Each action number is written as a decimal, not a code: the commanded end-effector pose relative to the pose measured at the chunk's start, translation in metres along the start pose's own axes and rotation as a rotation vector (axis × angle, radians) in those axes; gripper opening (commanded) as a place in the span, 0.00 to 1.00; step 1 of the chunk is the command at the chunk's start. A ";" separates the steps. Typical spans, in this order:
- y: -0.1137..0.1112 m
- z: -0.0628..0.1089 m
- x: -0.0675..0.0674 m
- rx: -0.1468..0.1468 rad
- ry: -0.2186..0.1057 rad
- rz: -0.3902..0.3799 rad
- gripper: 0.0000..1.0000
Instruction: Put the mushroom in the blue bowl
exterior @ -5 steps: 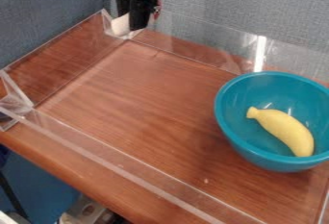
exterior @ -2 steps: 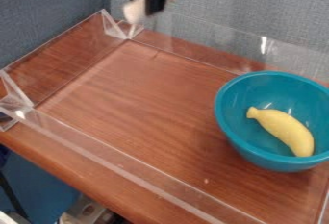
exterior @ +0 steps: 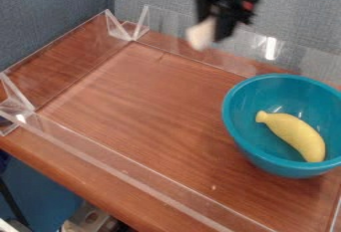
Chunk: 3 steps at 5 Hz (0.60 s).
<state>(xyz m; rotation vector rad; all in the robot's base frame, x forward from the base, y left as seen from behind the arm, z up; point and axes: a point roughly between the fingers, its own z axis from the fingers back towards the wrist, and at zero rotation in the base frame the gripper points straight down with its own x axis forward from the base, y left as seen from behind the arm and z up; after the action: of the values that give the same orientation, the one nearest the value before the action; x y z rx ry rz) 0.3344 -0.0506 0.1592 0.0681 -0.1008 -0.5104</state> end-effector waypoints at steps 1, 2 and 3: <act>-0.032 0.004 0.023 -0.016 -0.019 -0.054 0.00; -0.047 -0.012 0.034 -0.052 0.013 -0.065 0.00; -0.047 -0.024 0.026 -0.073 0.040 -0.066 0.00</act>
<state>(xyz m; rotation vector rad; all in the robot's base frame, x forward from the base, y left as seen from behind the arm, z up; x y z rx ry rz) 0.3337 -0.1049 0.1183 0.0122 0.0075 -0.5814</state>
